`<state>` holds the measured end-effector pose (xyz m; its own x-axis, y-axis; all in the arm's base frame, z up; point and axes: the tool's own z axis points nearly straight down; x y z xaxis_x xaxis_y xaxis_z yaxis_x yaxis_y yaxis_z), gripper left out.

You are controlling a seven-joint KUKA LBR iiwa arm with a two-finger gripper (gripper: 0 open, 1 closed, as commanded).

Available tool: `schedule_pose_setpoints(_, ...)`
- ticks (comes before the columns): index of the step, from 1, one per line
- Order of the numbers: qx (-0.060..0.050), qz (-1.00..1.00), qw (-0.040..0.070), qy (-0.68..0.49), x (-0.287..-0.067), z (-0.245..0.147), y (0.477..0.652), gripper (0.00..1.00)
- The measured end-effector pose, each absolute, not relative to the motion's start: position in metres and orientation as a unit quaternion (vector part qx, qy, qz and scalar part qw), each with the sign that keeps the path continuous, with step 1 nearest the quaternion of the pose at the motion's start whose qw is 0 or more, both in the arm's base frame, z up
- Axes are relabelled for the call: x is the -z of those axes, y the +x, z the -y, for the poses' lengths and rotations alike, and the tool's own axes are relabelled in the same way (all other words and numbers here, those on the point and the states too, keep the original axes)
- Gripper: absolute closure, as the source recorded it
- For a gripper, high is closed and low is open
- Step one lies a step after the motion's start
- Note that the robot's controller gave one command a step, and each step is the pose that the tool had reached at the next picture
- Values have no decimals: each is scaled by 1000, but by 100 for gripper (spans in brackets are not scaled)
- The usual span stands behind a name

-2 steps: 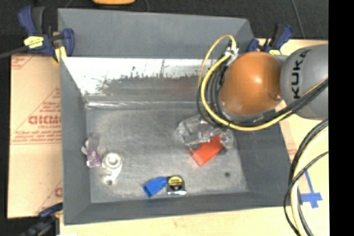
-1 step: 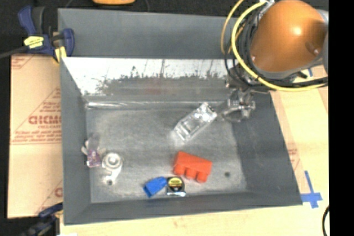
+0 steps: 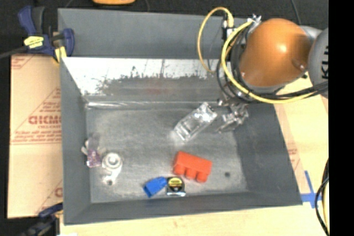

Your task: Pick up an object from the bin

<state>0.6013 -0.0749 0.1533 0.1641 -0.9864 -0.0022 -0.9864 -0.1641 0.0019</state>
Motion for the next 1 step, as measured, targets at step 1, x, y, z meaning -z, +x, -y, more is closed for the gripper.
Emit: schedule_pose_setpoints(1, 1, 475, -2, 880, -140, 21, 605, 100)
